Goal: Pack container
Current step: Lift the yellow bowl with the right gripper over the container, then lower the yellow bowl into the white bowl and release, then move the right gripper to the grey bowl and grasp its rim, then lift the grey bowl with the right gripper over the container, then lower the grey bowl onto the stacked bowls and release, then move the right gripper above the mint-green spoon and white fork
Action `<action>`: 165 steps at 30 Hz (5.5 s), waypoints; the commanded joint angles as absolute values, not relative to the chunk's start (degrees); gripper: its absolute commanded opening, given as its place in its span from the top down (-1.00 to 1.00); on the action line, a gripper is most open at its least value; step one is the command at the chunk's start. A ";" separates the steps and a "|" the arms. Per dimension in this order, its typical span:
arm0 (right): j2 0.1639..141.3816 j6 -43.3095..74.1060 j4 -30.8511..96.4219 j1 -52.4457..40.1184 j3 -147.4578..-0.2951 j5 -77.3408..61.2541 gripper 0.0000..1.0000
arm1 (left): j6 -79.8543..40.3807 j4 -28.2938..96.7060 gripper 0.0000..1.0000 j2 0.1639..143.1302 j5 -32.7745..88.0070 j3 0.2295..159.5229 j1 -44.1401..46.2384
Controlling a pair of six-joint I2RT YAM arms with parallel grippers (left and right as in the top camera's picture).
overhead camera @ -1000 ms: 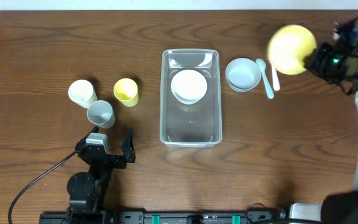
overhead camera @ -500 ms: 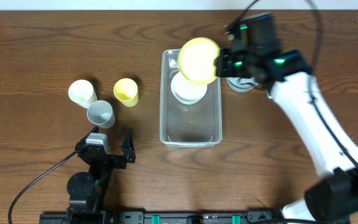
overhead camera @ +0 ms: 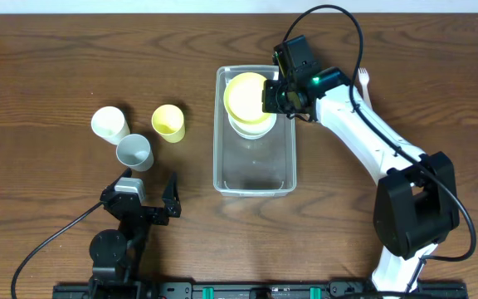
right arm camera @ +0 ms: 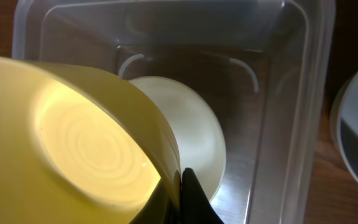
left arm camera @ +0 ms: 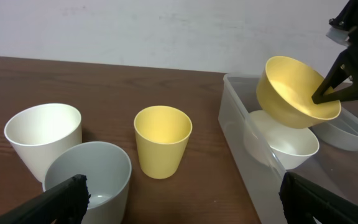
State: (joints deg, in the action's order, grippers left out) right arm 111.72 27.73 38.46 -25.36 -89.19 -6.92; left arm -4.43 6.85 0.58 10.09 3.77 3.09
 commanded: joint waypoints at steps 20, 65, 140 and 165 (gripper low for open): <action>109.03 25.34 48.18 -25.04 -98.17 -5.65 0.48 | -3.66 7.38 -0.96 0.23 9.74 2.13 2.96; 122.02 27.42 43.09 -5.82 -86.21 -1.98 0.44 | -3.66 7.38 -0.96 0.23 9.74 2.13 2.96; 115.00 26.09 47.42 -27.44 -96.09 -3.40 0.70 | -3.66 7.38 -0.96 0.23 9.74 2.13 2.96; 114.63 23.51 69.19 -20.45 -114.41 3.18 0.25 | -3.66 7.38 -0.97 0.23 9.74 2.13 2.96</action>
State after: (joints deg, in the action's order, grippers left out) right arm 115.04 24.34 67.61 -23.64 -112.64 -0.47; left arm -4.43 6.83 0.58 10.09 3.77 3.09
